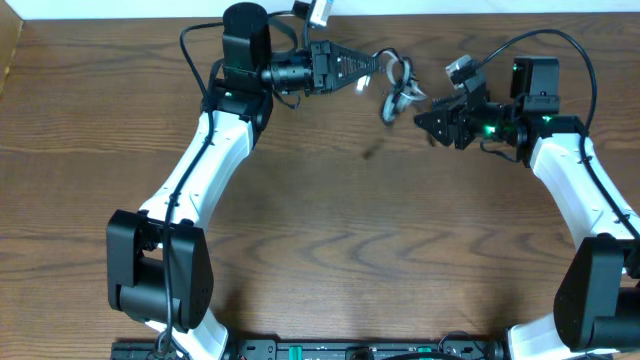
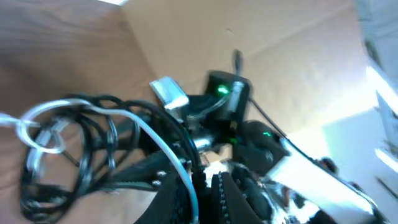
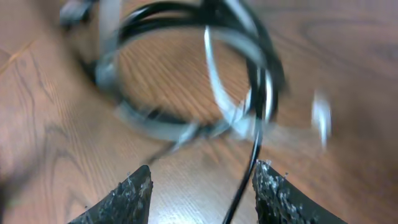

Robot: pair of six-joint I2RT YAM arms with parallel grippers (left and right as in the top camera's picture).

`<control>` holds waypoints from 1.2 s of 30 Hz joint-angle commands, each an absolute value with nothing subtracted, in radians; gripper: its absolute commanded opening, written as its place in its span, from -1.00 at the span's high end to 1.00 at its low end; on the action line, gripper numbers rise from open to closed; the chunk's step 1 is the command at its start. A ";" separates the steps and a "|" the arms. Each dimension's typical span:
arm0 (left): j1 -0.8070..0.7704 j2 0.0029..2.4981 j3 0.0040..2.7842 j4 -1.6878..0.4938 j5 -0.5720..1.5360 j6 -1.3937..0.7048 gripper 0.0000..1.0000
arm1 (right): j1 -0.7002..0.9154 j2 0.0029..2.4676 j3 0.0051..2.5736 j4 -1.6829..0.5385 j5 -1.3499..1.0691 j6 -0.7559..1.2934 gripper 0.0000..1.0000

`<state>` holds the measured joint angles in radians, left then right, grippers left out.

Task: Untangle cables

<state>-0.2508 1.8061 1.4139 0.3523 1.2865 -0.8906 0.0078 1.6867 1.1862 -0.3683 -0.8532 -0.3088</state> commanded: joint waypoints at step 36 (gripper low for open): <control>-0.294 1.795 1.422 0.608 1.428 -1.259 0.85 | 0.099 1.829 1.185 0.218 -1.044 -0.258 -0.07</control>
